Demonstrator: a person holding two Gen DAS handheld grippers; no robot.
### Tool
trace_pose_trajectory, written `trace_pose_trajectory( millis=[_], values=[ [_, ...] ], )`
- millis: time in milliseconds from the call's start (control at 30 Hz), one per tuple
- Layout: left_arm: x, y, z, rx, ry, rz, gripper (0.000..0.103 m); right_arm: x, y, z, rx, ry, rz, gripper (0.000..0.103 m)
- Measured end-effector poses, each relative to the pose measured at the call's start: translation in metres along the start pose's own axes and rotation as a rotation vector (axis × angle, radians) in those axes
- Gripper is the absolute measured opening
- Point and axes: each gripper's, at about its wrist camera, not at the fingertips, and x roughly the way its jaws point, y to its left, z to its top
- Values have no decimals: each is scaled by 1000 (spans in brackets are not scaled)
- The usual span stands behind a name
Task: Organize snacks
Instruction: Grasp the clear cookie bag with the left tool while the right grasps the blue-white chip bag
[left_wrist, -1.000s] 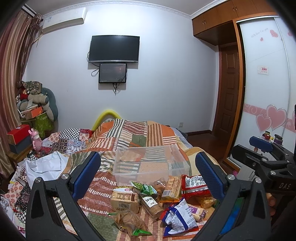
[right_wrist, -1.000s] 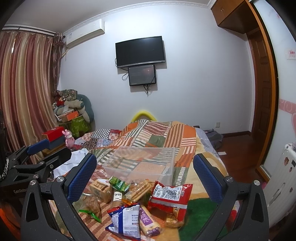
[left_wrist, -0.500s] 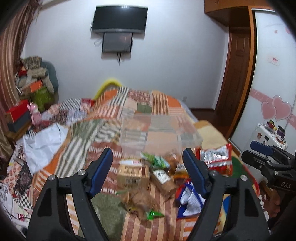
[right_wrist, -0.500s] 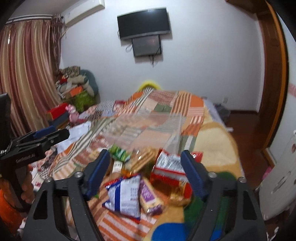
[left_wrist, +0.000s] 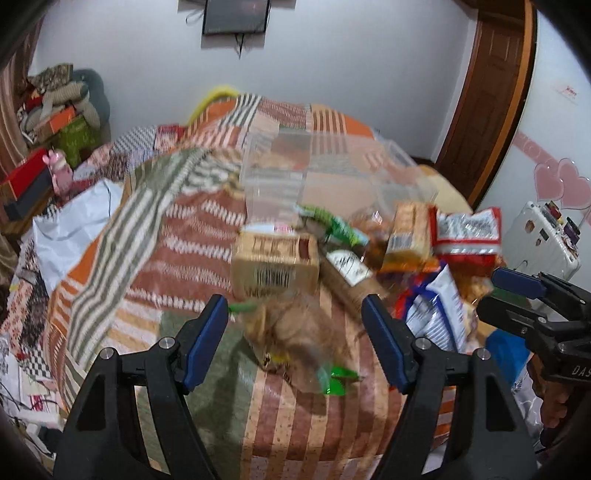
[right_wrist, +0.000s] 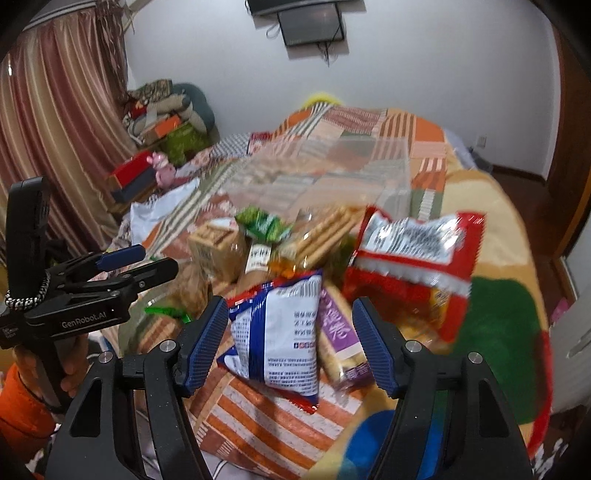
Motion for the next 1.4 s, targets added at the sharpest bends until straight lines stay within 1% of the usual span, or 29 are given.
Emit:
trace_pose_trajectory(
  millis=[167,267,333,467,500,533,633,767,800,900,1000,1033,1133,1233,1400],
  values=[
    [20,4,-9,-16,62,-11,75,19,-1,-5,15,66,35,67],
    [32,4,-12,-19,95,-16,75,29,0,-6,6,94,42,67],
    [38,5,-12,-31,109,-32,75,33,2,-7,1,107,42,67],
    [45,4,-14,-30,117,-29,75,39,0,-6,17,128,64,66],
    [46,4,-15,-28,116,-29,74,40,-1,-6,21,131,76,62],
    [47,3,-16,-28,113,-36,70,40,-1,-5,23,134,89,59],
    [45,1,-17,-18,110,-35,64,41,2,-5,10,133,86,58],
    [43,1,-17,-12,108,-33,63,40,6,-6,-12,136,76,58],
    [41,0,-17,-7,106,-28,63,41,7,-6,-15,138,77,61],
    [34,-1,-16,7,81,-17,62,46,7,-7,-7,163,74,61],
    [22,-4,-13,26,45,-2,62,46,8,-7,-14,158,70,57],
    [18,-4,-11,29,35,-1,62,46,7,-7,-9,156,74,55],
    [6,-4,-4,34,3,1,62,41,4,-5,10,149,84,52],
    [-6,-4,3,39,-31,2,62,30,3,-3,13,121,89,50],
    [-22,-4,18,42,-91,6,62,6,-1,9,31,49,85,50]
  ],
)
